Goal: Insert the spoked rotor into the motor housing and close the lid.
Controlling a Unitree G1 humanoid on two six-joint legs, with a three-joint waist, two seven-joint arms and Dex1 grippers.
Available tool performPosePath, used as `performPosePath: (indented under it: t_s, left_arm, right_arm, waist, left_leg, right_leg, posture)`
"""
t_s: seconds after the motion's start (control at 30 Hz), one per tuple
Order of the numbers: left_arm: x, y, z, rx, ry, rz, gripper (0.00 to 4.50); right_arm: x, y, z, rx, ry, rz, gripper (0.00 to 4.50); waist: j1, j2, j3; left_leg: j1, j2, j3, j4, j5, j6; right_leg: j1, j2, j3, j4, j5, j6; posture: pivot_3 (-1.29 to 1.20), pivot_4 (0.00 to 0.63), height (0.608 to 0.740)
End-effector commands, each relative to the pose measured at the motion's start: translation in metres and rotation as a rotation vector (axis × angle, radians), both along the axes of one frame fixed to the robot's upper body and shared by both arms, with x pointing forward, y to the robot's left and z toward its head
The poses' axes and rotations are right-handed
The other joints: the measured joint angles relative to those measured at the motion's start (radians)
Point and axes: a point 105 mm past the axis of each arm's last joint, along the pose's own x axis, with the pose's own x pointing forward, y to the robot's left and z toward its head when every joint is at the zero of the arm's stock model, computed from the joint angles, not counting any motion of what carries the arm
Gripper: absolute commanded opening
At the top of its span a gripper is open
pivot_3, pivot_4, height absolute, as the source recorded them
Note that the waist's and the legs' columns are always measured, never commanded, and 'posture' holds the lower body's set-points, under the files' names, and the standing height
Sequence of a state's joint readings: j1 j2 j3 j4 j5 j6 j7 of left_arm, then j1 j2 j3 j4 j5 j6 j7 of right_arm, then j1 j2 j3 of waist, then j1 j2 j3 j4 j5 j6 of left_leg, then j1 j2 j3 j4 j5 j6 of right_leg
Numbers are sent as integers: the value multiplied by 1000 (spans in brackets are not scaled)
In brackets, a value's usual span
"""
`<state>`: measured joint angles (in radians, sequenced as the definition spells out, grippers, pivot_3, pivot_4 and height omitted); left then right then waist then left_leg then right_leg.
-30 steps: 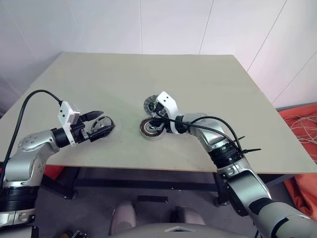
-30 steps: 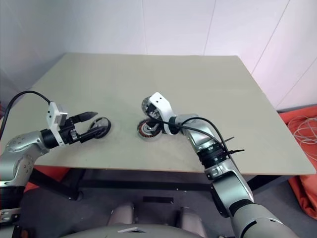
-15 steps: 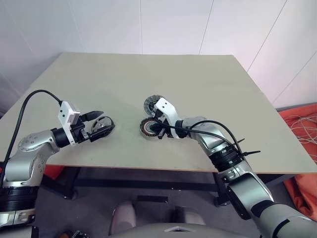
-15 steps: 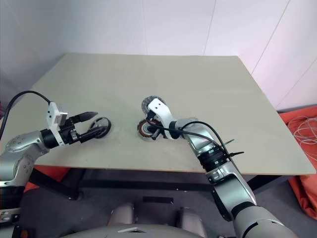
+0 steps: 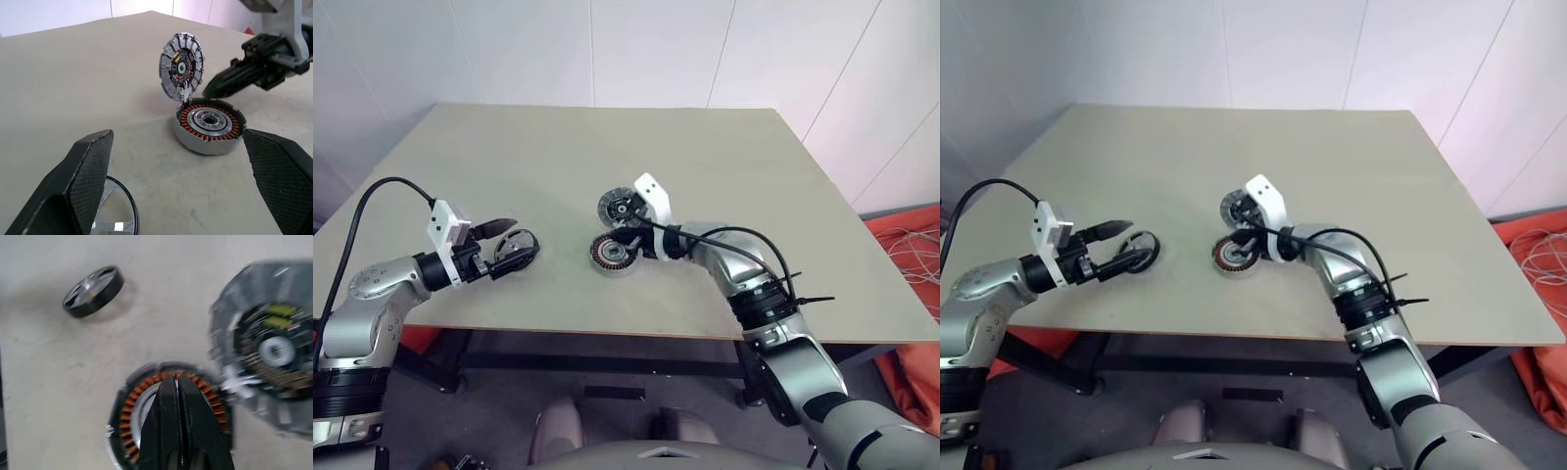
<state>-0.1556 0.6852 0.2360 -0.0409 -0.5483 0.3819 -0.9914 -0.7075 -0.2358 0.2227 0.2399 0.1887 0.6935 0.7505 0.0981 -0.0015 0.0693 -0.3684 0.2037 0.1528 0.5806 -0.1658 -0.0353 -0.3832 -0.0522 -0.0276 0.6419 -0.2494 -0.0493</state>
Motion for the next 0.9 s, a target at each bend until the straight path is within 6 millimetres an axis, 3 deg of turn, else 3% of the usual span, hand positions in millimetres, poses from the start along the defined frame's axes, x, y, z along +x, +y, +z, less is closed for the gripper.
performPosePath:
  t_s: [0.03,0.37,0.47,0.57,0.77,0.83,0.9]
  left_arm:
    - [4,9,15,-10,-45,47,4500]
    - [19,28,15,13,-54,218,4500]
    - [27,40,4,41,42,334,4500]
    - [26,41,-4,142,81,343,4500]
    - [22,42,14,208,128,282,4500]
    - [24,44,16,267,151,297,4500]
    - [28,44,18,294,165,311,4500]
  right_arm:
    - [4,-1,23,17,-89,9,43]
    - [-10,-4,28,8,-149,88,43]
    - [-26,-7,28,7,-134,181,653]
    - [-41,-10,30,9,-116,249,1657]
    - [-59,-23,34,-24,-84,344,3754]
    - [-55,-27,36,-44,-111,320,4469]
    - [-51,-30,34,-77,-132,311,4493]
  waist:
    - [0,0,0]
    - [0,0,0]
    - [4,0,0]
    - [2,0,0]
    - [2,0,0]
    - [4,0,0]
    - [5,0,0]
  left_leg:
    - [0,0,0,0,0,0]
    - [0,0,0,0,0,0]
    - [0,0,0,0,0,0]
    - [0,0,-1,1,0,0]
    - [0,0,-1,1,0,0]
    - [0,0,-1,1,0,1]
    - [1,0,-1,1,-1,1]
  right_leg:
    - [0,0,0,0,0,0]
    - [0,0,0,0,0,0]
    - [1,0,0,0,0,0]
    - [1,0,0,0,0,0]
    - [0,0,0,0,0,0]
    - [1,0,0,0,0,0]
    - [2,0,0,0,0,0]
  posture:
    - [0,0,740]
    - [0,0,740]
    - [0,0,740]
    - [0,0,740]
    - [0,0,740]
    - [0,0,740]
    - [0,0,740]
